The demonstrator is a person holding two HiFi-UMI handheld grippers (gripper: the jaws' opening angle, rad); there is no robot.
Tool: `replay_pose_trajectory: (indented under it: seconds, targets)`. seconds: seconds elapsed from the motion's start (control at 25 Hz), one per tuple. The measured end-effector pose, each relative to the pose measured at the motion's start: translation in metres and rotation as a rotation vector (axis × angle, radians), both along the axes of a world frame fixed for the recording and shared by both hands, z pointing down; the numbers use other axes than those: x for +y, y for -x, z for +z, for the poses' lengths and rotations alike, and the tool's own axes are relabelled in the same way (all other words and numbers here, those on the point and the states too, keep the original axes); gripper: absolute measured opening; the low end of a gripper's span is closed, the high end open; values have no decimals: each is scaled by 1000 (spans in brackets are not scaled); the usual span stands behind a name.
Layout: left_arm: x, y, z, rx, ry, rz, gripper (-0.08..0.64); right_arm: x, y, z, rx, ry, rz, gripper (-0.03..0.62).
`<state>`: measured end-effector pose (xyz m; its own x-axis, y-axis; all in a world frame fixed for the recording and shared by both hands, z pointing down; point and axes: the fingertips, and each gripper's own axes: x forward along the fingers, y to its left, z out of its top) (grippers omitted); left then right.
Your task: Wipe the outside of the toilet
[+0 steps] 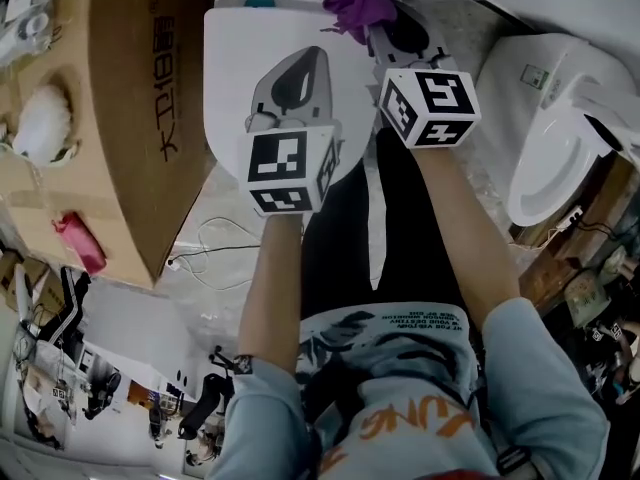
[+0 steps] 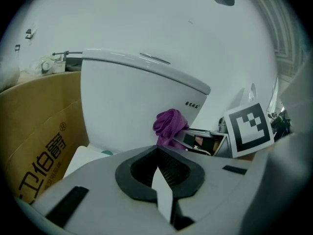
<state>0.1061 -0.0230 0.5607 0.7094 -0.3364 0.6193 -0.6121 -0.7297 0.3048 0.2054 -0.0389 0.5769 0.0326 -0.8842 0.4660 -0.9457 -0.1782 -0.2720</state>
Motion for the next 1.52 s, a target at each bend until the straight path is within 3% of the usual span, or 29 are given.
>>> replay_pose_trajectory:
  seconds: [0.48, 0.64, 0.84, 1.08, 1.52]
  targets:
    - [13, -20, -2, -2, -11, 67, 25, 57, -61, 0, 14, 27, 200, 69]
    - [15, -11, 3, -12, -12, 63, 25, 68, -58, 7, 9, 46, 205, 69]
    - [6, 24, 12, -26, 11, -12, 25, 58, -12, 15, -23, 59, 109, 69]
    - [-17, 77, 22, -57, 26, -143, 25, 9, 60, 18, -29, 51, -88, 69]
    - [-53, 138, 44, -71, 58, -320, 25, -93, 146, 40, 47, 54, -319, 67]
